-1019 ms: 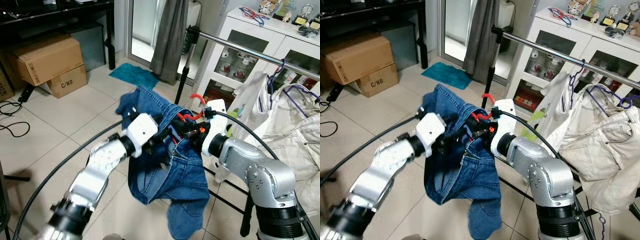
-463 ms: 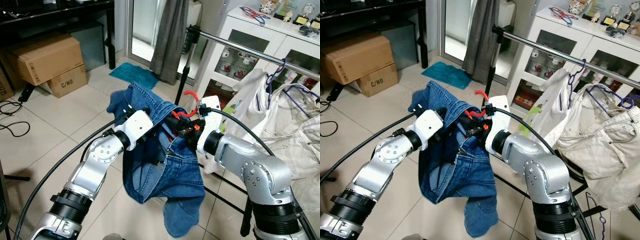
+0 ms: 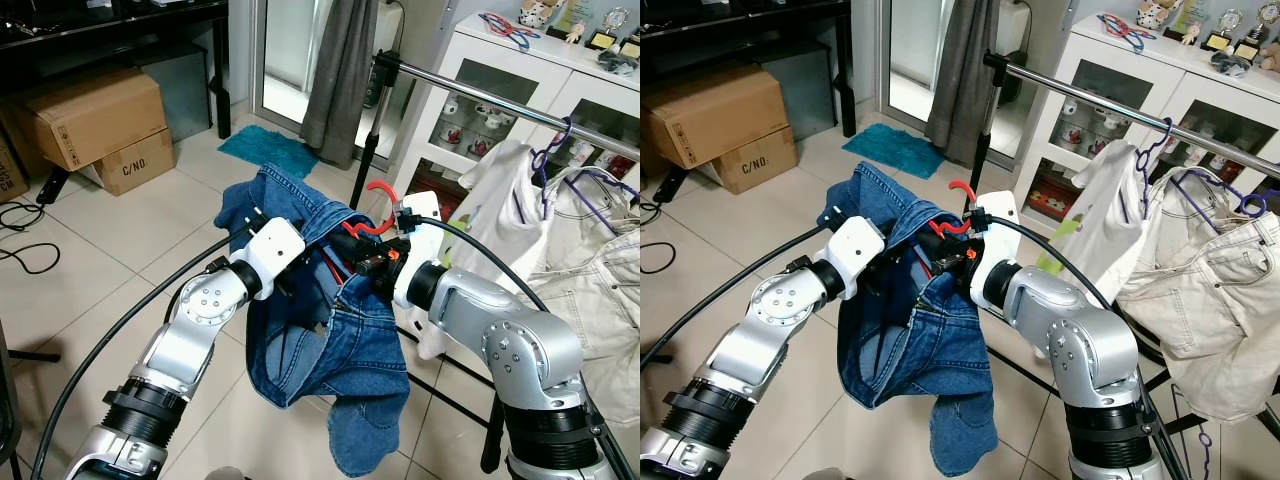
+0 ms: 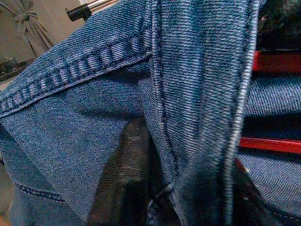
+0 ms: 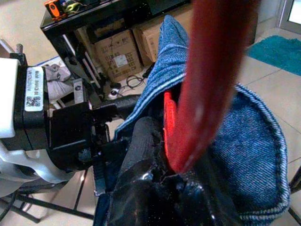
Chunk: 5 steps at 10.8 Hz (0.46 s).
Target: Hang hanger
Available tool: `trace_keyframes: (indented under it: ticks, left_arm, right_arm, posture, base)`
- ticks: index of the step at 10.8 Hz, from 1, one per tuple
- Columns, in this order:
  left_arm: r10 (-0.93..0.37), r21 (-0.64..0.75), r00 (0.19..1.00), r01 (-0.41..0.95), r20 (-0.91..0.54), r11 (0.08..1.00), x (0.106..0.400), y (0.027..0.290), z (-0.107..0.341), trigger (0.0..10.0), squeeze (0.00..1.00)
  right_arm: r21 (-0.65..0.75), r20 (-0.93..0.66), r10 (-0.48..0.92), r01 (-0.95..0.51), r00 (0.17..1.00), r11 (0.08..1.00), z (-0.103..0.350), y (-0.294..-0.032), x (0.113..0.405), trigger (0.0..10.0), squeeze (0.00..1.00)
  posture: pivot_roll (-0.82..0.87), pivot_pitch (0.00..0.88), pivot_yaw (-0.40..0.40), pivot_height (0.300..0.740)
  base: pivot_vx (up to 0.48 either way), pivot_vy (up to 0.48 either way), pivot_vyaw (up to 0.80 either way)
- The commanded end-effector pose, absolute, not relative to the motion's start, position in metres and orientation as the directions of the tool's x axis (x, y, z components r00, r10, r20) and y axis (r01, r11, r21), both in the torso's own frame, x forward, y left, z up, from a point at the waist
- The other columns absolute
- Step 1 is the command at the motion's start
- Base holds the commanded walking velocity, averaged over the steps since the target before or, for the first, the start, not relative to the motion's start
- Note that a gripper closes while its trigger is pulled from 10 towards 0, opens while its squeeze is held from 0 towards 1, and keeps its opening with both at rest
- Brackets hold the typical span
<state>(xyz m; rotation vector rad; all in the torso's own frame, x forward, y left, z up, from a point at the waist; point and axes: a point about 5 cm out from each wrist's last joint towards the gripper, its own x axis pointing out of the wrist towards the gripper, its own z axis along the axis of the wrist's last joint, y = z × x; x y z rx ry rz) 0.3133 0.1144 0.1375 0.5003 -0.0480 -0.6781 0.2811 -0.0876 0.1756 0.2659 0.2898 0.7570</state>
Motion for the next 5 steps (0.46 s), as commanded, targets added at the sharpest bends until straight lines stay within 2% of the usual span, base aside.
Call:
trace_keyframes:
  ticks: [1, 5]
  left_arm:
    - [-0.636, 0.451, 0.766, 0.6, -0.087, 0.661, 0.3116, 0.1089, 0.1427, 0.0, 0.0]
    - [-0.651, 0.445, 0.754, 0.613, -0.084, 0.652, 0.3103, 0.1091, 0.1456, 0.0, 0.0]
  right_arm:
    - [0.319, -0.117, 0.712, -0.653, 0.692, 0.687, 0.1862, -0.0881, 0.2825, 0.0, 0.0]
    - [0.312, -0.123, 0.709, -0.651, 0.695, 0.692, 0.1853, -0.0893, 0.2831, 0.0, 0.0]
  posture:
    - [0.08, 0.0, -0.122, 0.74]
    - [0.08, 0.0, -0.124, 0.74]
  base:
    - [0.0, 0.0, 0.0]
    - [0.0, 0.0, 0.0]
